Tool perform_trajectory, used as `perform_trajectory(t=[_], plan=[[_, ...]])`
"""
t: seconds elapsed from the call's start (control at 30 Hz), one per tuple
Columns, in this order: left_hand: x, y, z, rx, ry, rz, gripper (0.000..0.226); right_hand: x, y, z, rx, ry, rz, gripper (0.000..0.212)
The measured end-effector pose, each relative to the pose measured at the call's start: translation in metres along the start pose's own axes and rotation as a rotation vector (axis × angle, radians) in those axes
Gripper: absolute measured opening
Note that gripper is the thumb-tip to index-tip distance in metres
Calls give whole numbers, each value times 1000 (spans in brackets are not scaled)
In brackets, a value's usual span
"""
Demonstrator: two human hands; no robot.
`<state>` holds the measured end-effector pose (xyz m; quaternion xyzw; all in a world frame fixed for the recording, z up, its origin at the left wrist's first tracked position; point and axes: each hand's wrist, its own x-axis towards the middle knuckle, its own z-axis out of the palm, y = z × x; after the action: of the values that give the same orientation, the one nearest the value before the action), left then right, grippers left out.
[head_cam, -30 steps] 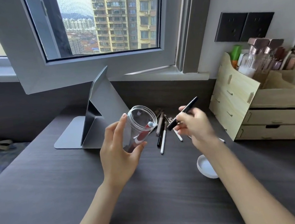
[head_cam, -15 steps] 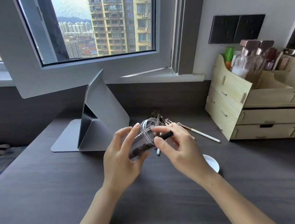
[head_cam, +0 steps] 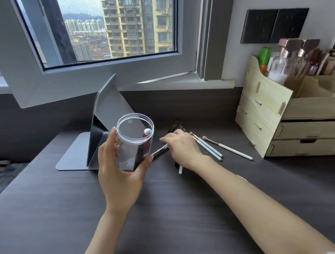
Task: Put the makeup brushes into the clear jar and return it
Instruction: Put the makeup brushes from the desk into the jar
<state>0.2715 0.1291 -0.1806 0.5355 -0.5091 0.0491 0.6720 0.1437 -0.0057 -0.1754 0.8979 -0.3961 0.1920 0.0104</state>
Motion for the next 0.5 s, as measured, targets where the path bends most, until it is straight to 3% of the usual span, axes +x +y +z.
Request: perform_trajectory(t=[0.13, 0.3, 0.4, 0.5], plan=[[1, -1, 0, -21, 27, -20, 88, 18, -7, 7, -192, -174, -146, 36], [2, -1, -1, -10, 45, -15, 89, 21, -11, 7, -380, -171, -339, 28], [3, 0, -2, 0, 62, -5, 88, 16, -10, 1, -290, -35, -347, 22], [3, 1, -3, 4, 78, -22, 89, 2, -5, -12, -24, 295, -145, 14]])
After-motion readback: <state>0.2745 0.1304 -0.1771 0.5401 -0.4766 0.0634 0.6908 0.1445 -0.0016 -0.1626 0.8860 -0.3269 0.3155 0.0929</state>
